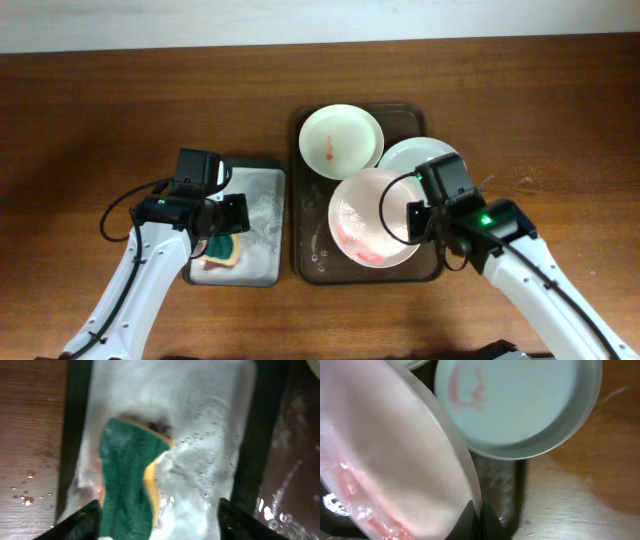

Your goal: Clean dirty plates on tray and stack at the side

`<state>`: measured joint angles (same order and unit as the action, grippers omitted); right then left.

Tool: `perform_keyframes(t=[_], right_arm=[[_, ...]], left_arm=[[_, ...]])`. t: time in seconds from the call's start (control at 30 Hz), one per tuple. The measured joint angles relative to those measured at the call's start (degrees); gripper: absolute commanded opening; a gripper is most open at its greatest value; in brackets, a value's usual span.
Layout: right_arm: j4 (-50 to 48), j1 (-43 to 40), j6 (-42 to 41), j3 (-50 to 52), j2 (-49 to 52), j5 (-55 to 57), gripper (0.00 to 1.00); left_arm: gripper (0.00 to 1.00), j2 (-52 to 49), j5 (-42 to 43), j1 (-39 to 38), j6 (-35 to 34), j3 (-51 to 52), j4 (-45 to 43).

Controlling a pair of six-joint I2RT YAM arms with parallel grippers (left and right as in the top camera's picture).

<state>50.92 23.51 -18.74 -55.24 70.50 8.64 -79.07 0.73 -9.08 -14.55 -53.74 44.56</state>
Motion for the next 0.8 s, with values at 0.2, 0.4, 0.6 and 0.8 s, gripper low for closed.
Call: perform_keyframes(t=[0.2,0.4,0.6,0.8], right_arm=[[-0.1,20.9,0.8,0.0,-0.6,28.9,0.04],[-0.2,34.5,1.0,0.0,-0.6,51.7,0.04],[-0.1,37.9,1.9,-4.1,-0.6,57.9,0.04],[0.1,37.9,4.7,-6.8,-0.6,58.6,0.04]], left_arm=[[1.00,9.9,5.0,0.0,0.5,-0.8,1.1],[1.00,16.6,5.5,0.0,0.6,-1.4,1.7],[1.00,16.6,5.5,0.0,0.6,-1.4,1.7],[0.99,16.6,5.5,0.0,0.6,-1.4,1.7]])
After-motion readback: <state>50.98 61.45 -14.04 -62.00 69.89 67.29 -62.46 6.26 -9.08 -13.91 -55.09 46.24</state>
